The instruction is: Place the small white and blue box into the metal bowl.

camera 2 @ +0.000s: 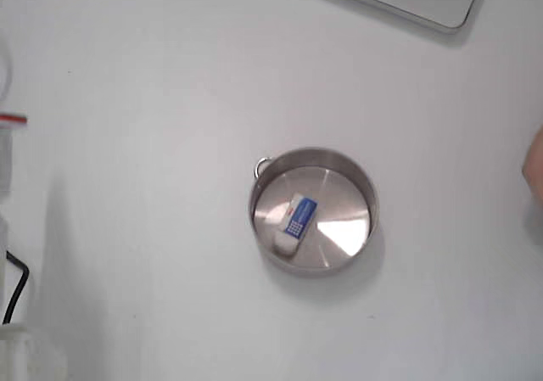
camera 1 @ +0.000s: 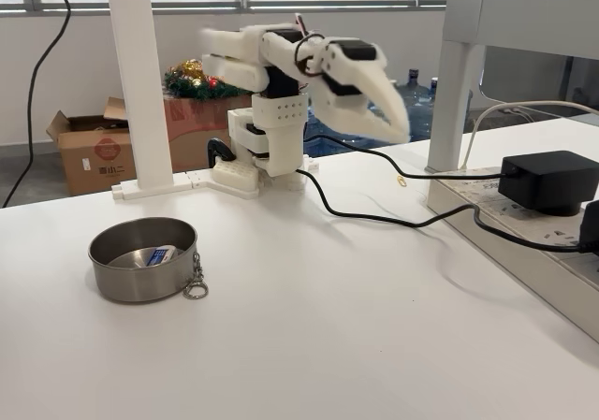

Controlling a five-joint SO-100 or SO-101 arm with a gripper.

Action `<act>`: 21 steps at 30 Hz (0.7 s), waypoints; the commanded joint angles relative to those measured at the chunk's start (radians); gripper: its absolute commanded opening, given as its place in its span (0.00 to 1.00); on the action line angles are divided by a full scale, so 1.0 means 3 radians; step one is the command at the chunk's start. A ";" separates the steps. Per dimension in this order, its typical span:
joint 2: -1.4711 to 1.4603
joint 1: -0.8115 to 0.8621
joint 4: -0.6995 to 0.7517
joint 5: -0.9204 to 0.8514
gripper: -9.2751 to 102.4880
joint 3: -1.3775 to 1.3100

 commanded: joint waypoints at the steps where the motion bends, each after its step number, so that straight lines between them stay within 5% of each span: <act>1: 0.0491 0.0020 0.1212 0.0215 0.05 0.0159; 5: 0.0711 0.0189 0.1616 0.0210 0.05 0.0148; 21: 0.0721 0.0271 0.1626 0.0251 0.05 0.0148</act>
